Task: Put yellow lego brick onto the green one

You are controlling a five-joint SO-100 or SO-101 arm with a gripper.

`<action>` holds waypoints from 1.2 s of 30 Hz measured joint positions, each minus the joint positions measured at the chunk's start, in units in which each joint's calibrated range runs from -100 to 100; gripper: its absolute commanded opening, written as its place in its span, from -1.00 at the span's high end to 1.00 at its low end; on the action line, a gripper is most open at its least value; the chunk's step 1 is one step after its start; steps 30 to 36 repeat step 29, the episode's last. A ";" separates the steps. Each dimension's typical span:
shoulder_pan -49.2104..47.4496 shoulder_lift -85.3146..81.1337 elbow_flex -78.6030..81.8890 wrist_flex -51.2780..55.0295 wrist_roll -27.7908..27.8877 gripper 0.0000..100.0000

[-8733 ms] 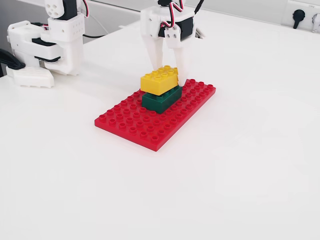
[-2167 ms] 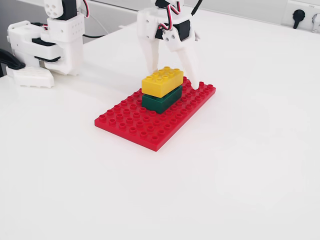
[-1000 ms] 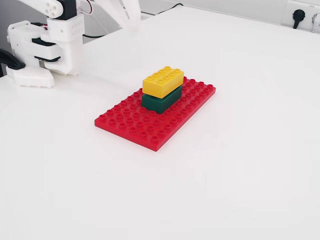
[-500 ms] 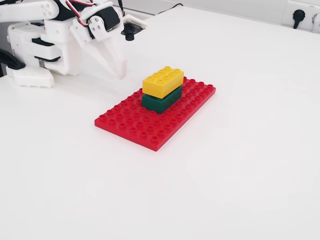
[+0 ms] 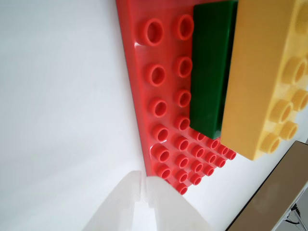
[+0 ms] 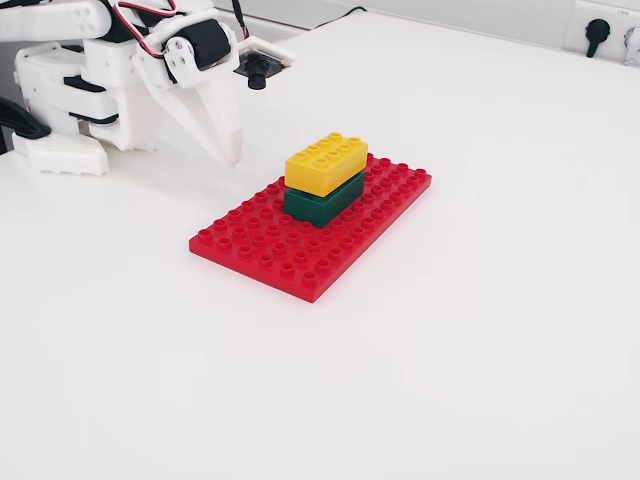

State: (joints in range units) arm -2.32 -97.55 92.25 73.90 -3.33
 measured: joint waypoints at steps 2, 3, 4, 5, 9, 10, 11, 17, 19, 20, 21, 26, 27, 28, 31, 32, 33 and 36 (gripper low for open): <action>0.00 0.00 0.00 0.00 0.00 0.97; 0.00 0.00 0.00 0.00 0.00 0.97; 0.00 0.00 0.00 0.00 0.00 0.97; 0.00 0.00 0.00 0.00 0.00 0.97; 0.00 0.00 0.00 0.00 0.00 0.97; 0.00 0.00 0.00 0.00 0.00 0.97; 0.00 0.00 0.00 0.00 0.00 0.97; 0.00 0.00 0.00 0.00 0.00 0.97; 0.00 0.00 0.00 0.00 0.00 0.97; 0.00 0.00 0.00 0.00 0.00 0.97; 0.00 0.00 0.09 0.00 0.00 0.97; 0.00 0.00 0.09 0.00 0.00 0.97; 0.00 0.00 0.09 0.00 0.00 0.97; 0.00 0.00 0.09 0.00 0.00 0.97; 0.00 0.00 0.09 0.00 0.00 0.97; 0.00 0.00 0.09 0.00 0.00 0.97; 0.00 0.00 0.09 0.00 0.00 0.97; 0.00 0.00 0.09 0.00 0.00 0.97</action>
